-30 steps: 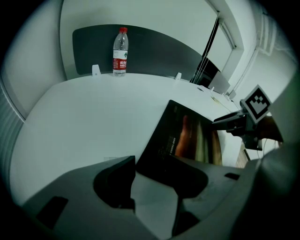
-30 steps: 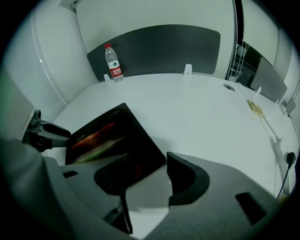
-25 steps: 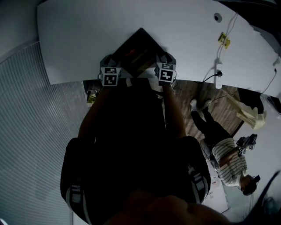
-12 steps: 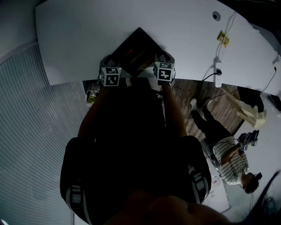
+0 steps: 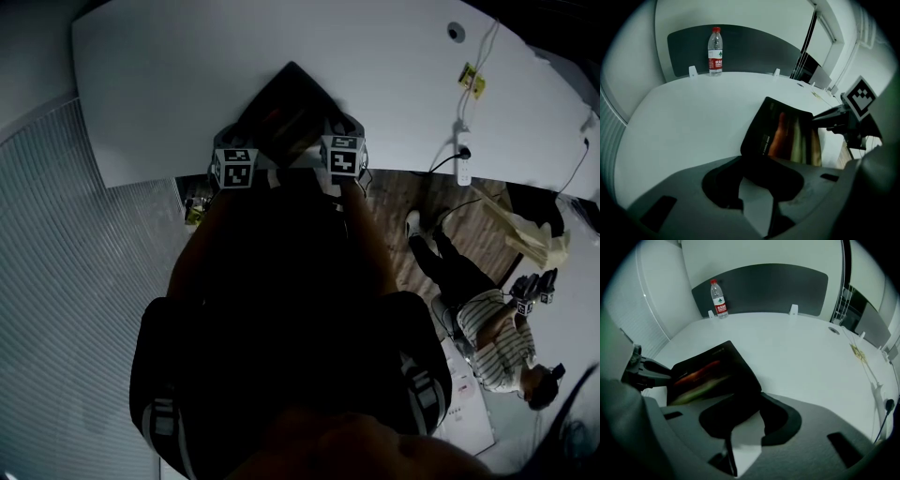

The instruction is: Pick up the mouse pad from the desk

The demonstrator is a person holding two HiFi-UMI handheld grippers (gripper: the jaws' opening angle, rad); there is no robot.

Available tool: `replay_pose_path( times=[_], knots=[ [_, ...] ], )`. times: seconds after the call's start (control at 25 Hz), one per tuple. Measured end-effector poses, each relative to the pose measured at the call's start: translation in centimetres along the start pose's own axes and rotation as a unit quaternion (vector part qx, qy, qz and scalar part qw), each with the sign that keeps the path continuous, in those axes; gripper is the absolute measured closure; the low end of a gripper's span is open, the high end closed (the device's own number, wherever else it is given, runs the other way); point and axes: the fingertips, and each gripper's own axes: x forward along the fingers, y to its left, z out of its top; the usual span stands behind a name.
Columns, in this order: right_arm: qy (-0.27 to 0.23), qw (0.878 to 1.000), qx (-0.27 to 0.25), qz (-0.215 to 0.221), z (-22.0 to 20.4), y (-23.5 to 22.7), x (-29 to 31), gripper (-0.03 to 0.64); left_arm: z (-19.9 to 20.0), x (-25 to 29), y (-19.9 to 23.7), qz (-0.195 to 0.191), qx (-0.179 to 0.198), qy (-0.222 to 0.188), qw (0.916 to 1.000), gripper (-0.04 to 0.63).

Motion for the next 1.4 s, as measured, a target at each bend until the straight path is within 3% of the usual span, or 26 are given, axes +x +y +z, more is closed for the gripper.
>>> replay_pose_path(
  times=[0.08, 0.12, 0.36, 0.8, 1.4],
  knots=[
    [-0.002, 1.0, 0.002, 0.001, 0.0, 0.0, -0.1, 0.514, -0.1, 0.0, -0.9, -0.012, -0.009, 0.0, 0.9999, 0.545],
    [-0.003, 1.0, 0.002, 0.001, -0.1, 0.0, -0.1, 0.519, -0.2, 0.1, -1.2, -0.014, -0.01, -0.001, 0.9999, 0.551],
    [-0.008, 1.0, 0.002, 0.005, -0.2, 0.8, 0.0, 0.58, -0.2, 0.0, -1.1, -0.018, -0.021, -0.002, 0.9996, 0.551],
    [-0.013, 1.0, 0.006, 0.021, -0.1, 0.7, -0.1, 0.581, -0.1, -0.4, -1.5, -0.029, -0.049, -0.003, 0.9984, 0.557],
    [-0.023, 0.999, 0.009, 0.03, -0.2, 0.7, -0.8, 0.584, 0.9, -0.9, -1.8, -0.034, -0.039, -0.024, 0.9984, 0.564]
  ],
)
